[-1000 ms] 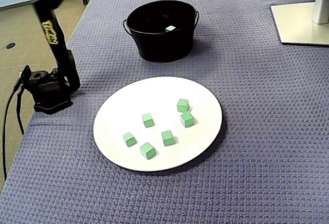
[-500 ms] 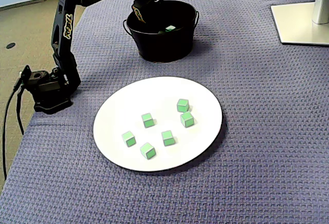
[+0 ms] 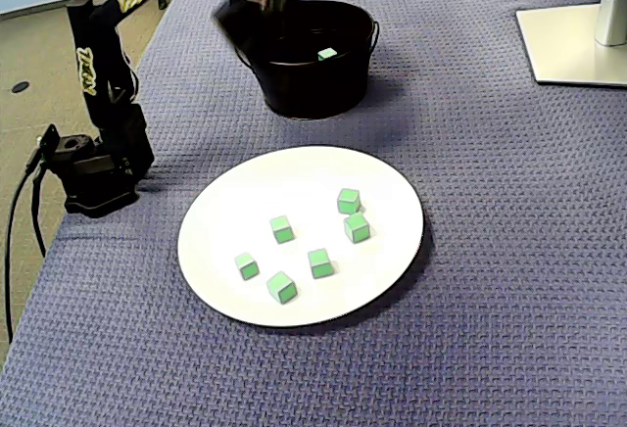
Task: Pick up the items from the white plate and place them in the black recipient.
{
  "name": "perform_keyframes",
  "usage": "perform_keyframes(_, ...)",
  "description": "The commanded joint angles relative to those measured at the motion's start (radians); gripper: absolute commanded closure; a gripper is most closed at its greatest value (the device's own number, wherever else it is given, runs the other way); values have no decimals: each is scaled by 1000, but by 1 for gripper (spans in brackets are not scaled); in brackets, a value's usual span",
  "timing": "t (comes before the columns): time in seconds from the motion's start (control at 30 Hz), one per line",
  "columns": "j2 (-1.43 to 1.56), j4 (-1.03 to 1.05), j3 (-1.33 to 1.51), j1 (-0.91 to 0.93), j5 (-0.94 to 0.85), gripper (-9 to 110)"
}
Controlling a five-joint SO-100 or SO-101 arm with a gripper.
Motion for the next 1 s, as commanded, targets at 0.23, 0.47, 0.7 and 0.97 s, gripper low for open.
perform_keyframes(0.23, -183, -219, 250, 296, -373, 57)
perform_keyframes(0.47, -288, -207, 196, 287, -405, 59)
perform_keyframes(0.7, -328, -221, 215, 268, -402, 60)
perform_keyframes(0.97, -333, -288, 256, 275, -403, 64)
